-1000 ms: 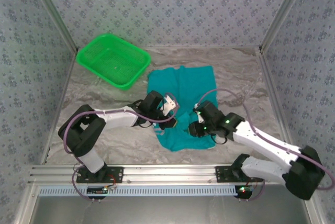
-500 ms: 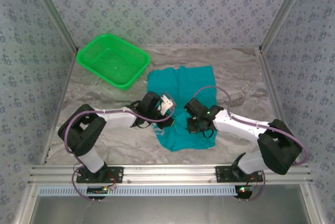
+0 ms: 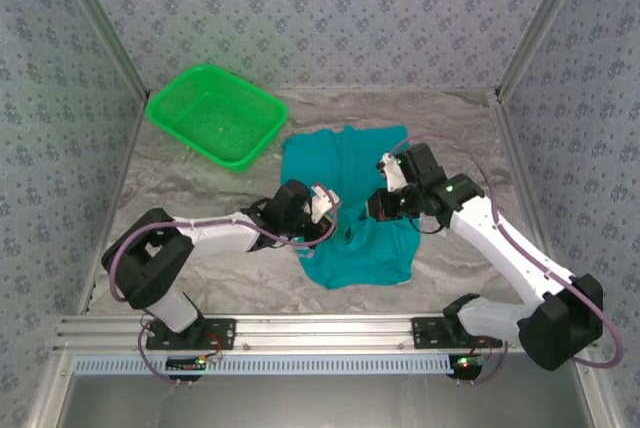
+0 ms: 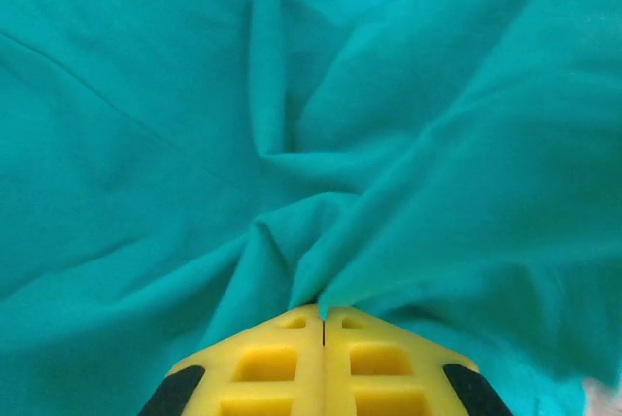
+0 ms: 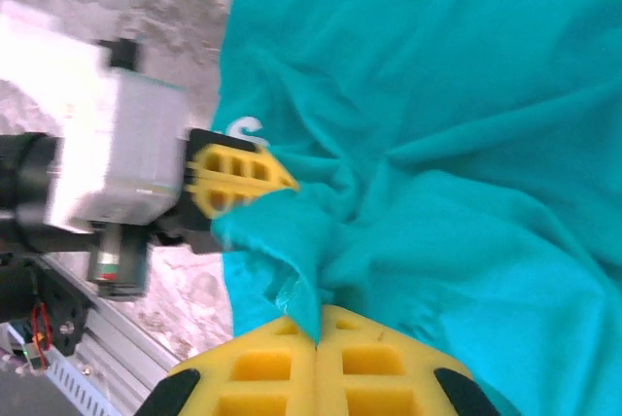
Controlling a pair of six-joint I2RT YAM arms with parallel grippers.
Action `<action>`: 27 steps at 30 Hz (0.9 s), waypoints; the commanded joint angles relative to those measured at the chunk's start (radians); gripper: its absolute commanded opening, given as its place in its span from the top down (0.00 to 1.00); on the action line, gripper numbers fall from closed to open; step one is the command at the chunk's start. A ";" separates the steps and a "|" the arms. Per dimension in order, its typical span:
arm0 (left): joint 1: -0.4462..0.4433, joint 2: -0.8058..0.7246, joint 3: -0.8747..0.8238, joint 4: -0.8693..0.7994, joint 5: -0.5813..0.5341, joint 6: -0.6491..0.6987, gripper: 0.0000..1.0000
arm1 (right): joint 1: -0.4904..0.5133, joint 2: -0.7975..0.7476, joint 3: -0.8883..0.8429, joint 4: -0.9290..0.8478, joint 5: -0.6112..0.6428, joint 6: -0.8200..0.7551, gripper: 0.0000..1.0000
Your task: Fold the inside-out t-shirt
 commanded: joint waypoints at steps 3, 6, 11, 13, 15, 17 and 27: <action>0.008 0.068 -0.009 0.038 -0.045 0.034 0.99 | -0.184 0.145 -0.080 -0.071 0.042 -0.103 0.97; 0.008 0.071 -0.021 0.063 0.001 0.001 0.97 | -0.183 0.183 -0.101 -0.005 0.045 -0.091 0.84; 0.008 0.024 -0.009 0.035 0.081 -0.053 0.88 | -0.080 0.112 -0.090 -0.037 0.157 -0.076 0.74; 0.014 -0.014 -0.005 0.009 0.090 -0.076 0.80 | -0.023 0.057 -0.078 -0.077 0.242 -0.046 0.73; 0.021 -0.059 0.007 -0.033 0.113 -0.086 0.69 | 0.036 0.002 -0.072 -0.105 0.297 -0.024 0.71; 0.015 -0.097 0.017 -0.065 0.157 -0.063 0.63 | 0.082 -0.028 -0.075 -0.103 0.300 0.005 0.71; -0.105 -0.032 0.111 -0.197 0.109 0.114 0.56 | 0.233 0.076 -0.132 0.017 0.405 0.242 0.63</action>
